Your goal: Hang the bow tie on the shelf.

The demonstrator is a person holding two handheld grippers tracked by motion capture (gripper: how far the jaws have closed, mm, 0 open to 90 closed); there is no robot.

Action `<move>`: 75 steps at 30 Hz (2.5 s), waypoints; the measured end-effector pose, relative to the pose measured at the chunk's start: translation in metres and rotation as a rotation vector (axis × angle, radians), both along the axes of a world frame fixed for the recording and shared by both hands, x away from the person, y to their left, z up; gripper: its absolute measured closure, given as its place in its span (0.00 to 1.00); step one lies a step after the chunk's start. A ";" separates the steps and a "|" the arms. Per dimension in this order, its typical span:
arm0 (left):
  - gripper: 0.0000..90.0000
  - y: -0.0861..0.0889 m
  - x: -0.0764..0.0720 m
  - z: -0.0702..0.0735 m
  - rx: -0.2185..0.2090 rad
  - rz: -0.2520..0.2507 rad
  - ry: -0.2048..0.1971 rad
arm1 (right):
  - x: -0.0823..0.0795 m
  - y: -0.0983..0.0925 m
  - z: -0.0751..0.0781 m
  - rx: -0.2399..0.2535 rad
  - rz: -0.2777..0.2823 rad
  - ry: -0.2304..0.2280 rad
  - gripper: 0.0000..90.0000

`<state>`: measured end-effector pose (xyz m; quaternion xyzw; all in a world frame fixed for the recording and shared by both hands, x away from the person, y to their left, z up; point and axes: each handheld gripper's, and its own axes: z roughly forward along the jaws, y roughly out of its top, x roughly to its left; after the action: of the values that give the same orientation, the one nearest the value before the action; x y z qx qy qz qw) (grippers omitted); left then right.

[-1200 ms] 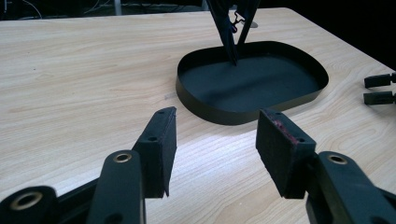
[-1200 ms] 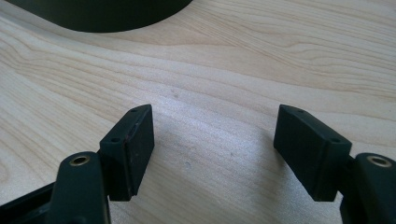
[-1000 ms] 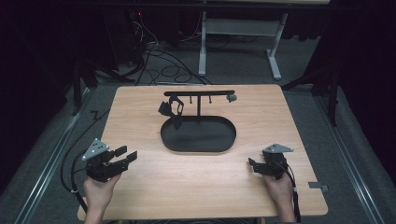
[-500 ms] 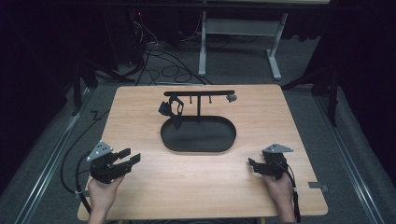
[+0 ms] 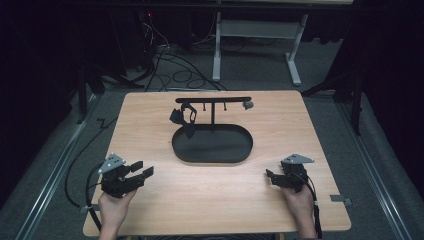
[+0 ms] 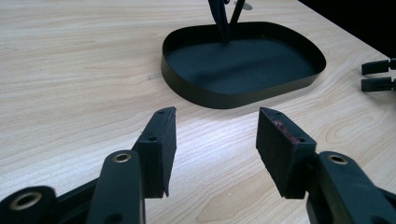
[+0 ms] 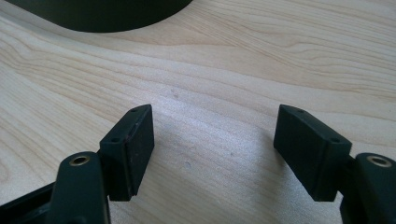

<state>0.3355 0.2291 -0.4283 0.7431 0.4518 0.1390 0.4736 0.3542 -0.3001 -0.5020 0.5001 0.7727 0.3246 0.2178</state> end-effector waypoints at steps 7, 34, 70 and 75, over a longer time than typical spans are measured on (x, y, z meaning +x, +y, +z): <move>0.54 -0.002 0.000 -0.006 0.000 0.003 0.010 | 0.000 0.000 0.000 0.000 0.000 0.000 0.34; 0.54 -0.008 0.002 -0.027 0.000 0.014 0.050 | 0.000 0.000 0.000 0.000 0.000 0.000 0.34; 0.53 -0.028 0.009 -0.056 0.079 0.017 0.078 | 0.000 0.000 0.000 0.000 0.000 0.000 0.33; 0.53 -0.033 0.011 -0.060 0.099 0.023 0.076 | 0.000 0.000 0.000 0.000 0.000 0.000 0.33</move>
<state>0.3469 0.1964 -0.4882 0.7652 0.4705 0.1380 0.4173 0.3541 -0.3001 -0.5020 0.5002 0.7727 0.3246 0.2176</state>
